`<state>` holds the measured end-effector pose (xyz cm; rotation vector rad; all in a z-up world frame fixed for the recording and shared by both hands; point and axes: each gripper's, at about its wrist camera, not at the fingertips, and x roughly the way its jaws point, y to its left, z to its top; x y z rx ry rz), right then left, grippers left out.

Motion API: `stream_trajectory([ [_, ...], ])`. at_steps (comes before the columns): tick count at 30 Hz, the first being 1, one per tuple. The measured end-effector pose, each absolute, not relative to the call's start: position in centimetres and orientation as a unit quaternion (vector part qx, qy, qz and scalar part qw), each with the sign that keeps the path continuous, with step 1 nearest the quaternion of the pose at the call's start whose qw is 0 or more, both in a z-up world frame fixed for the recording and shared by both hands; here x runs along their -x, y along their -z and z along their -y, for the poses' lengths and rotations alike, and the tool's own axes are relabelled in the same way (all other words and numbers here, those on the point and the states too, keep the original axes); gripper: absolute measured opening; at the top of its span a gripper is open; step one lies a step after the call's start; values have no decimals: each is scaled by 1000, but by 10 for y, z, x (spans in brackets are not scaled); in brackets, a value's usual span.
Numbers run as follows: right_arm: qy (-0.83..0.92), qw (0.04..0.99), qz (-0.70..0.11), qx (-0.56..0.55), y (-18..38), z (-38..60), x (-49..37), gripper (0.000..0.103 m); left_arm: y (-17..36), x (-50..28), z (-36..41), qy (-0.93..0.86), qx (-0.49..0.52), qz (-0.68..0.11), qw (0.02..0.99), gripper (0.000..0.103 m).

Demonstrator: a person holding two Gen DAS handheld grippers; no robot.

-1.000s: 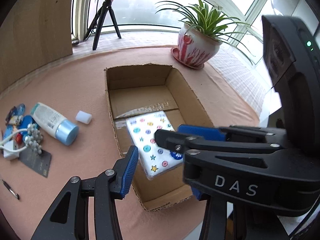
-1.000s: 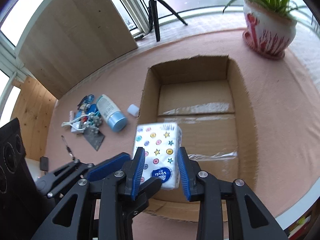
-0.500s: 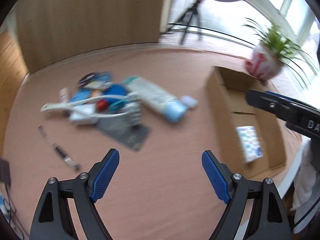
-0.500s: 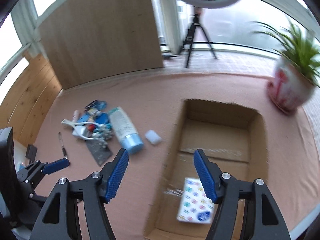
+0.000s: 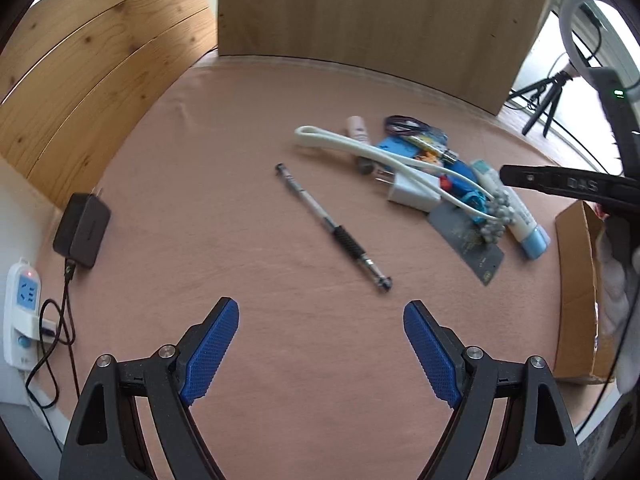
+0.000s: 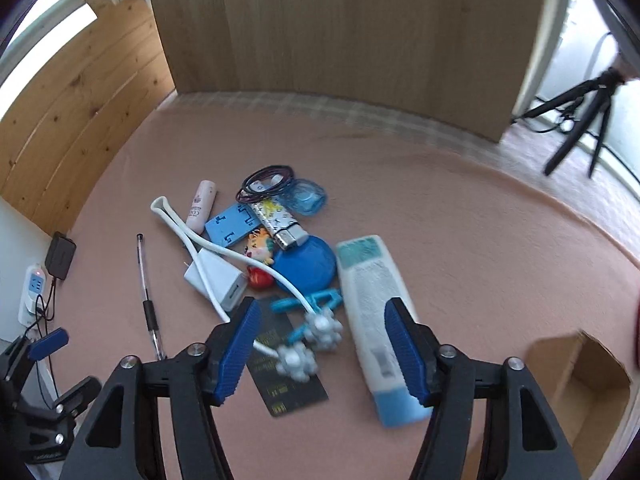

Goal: Organize objects
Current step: 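Return the right gripper to the pile and grasp the white massager cable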

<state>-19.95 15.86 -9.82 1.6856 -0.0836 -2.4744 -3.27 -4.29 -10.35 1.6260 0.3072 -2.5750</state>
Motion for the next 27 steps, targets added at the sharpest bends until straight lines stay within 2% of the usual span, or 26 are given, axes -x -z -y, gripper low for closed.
stream_trajectory([
  [3,809,83,22,-582,113,-148,215,43,104,26,56,840,-529,-114,42,87],
  [10,786,102,14,-609,132,-134,226,42,107,26,64,837,-529,-132,45,87],
  [12,781,101,11,-616,137,-131,227,35,109,28,64,836,-531,-132,42,87],
  [16,775,105,25,-623,139,-135,224,28,110,32,59,836,-532,-131,30,87],
  [18,770,112,38,-627,138,-136,219,21,110,34,55,836,-533,-130,25,87],
  [20,767,118,41,-630,137,-135,213,17,111,35,53,836,-533,-129,22,87],
  [24,754,133,53,-642,146,-127,200,12,113,37,49,834,-536,-130,17,86],
  [27,741,143,88,-651,155,-124,188,11,114,38,47,834,-536,-131,13,86],
])
